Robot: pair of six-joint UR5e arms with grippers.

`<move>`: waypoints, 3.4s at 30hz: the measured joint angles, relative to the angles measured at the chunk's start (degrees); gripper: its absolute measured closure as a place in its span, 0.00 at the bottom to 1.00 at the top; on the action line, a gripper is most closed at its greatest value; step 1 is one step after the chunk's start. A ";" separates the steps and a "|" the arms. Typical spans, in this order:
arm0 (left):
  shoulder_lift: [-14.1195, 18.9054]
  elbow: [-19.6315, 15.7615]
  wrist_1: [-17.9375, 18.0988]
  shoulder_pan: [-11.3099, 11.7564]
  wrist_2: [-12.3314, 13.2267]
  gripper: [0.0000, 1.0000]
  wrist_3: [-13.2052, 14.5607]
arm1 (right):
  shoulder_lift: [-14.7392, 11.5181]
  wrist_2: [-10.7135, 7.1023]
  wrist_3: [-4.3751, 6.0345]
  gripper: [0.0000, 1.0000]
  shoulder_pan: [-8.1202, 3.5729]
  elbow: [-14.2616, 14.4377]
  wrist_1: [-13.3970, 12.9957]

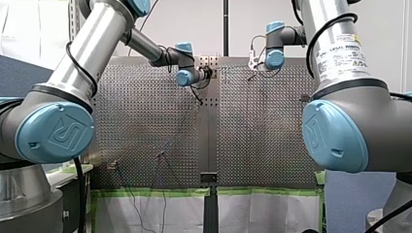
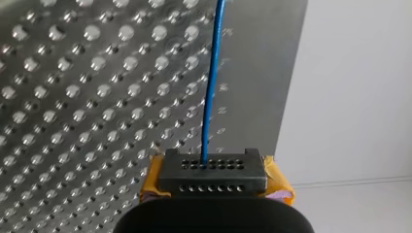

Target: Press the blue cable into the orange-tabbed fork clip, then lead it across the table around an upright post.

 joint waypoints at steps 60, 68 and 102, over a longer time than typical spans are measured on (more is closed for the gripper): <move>-4.12 -3.79 -15.19 -2.70 -14.11 0.98 16.93 | 8.61 0.65 -0.90 1.00 0.50 6.94 -0.39; -7.21 -3.81 -14.68 -2.79 -16.88 0.98 17.31 | 9.79 0.89 -1.23 1.00 0.53 6.90 -0.45; -7.77 -4.29 -20.22 -2.71 -26.44 0.22 18.08 | 14.91 1.76 -1.33 1.00 0.19 11.39 -5.09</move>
